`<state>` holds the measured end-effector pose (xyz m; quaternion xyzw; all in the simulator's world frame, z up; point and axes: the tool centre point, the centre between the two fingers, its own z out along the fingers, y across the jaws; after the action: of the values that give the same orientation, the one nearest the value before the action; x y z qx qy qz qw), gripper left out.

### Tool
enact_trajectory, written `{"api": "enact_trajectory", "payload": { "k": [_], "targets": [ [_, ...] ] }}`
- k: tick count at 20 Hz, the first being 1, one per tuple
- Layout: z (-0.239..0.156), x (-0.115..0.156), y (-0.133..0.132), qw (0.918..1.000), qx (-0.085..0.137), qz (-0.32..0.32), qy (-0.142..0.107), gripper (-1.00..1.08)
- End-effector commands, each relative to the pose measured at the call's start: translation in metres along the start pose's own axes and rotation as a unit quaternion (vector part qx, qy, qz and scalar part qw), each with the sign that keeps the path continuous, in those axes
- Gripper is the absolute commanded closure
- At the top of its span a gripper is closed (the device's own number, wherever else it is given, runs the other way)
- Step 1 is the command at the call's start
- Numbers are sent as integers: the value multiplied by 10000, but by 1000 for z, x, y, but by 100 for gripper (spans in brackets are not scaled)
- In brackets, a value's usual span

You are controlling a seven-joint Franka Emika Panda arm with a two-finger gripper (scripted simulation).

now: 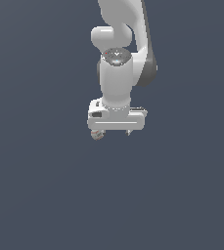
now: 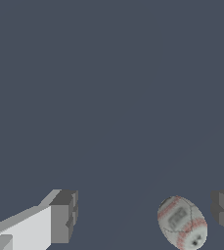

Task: Pick up the object and move it to a goal position.

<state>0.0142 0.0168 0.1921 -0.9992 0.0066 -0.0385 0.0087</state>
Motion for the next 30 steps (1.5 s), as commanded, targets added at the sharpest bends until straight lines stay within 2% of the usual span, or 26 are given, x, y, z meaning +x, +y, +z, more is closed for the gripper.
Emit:
{"api": "enact_trajectory", "payload": {
  "k": [1, 8, 11, 15, 18, 22, 30],
  "targets": [
    [4, -3, 4, 9998, -2, 196, -17, -92],
    [19, -18, 18, 9947, -18, 1026, -79, -92],
    [27, -27, 26, 9886, -32, 1501, -113, -92],
    [38, -39, 38, 9763, -58, 2157, -155, -92],
    [46, -49, 47, 9642, -82, 2645, -183, -92],
    [56, -63, 58, 9441, -119, 3288, -216, -92],
    [73, -90, 80, 8946, -204, 4456, -261, -92]
  ]
}}
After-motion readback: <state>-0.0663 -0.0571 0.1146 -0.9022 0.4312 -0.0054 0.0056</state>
